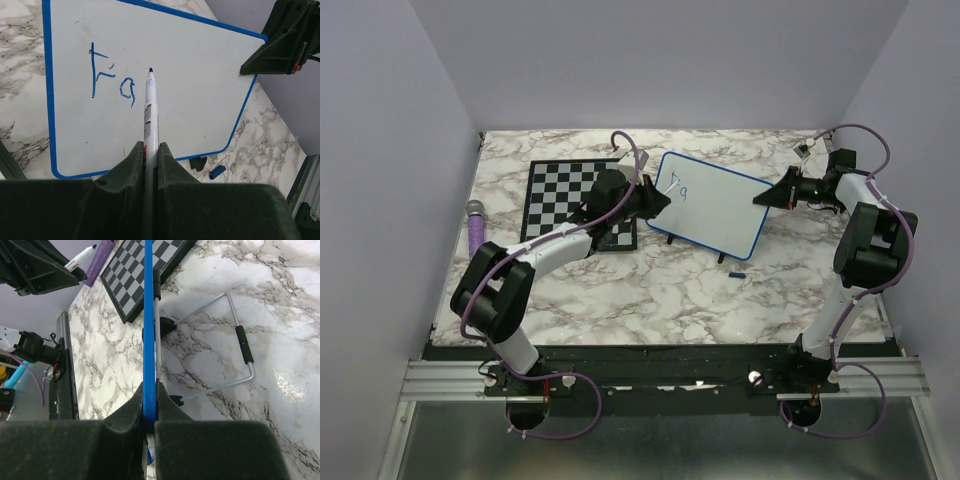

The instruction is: Write a sentence on the whiteboard

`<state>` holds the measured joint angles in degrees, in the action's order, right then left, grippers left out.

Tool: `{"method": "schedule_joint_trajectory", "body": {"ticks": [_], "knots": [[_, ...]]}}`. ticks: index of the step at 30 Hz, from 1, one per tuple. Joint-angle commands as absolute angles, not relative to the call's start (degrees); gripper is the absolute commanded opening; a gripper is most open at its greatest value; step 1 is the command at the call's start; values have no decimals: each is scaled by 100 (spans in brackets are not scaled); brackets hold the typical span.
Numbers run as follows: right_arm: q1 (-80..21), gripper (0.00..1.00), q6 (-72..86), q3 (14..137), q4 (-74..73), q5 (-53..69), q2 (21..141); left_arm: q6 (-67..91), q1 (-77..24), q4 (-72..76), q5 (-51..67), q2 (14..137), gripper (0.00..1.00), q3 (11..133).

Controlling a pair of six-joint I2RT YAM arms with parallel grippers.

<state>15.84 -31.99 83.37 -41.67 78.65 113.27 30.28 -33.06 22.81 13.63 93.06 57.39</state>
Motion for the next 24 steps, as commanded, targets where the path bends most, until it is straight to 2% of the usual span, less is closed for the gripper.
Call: {"method": "schedule_joint_trajectory", "body": {"ticks": [1,24], "knots": [[1573,1,-3463,8525,-4052,7646,11373,2997,-3305,2276,1617,9606,0,6020],[1538,1,-3507,8517,-4052,7567,11338,2883,-3331,2777,1354,9527,0,5432]]}}
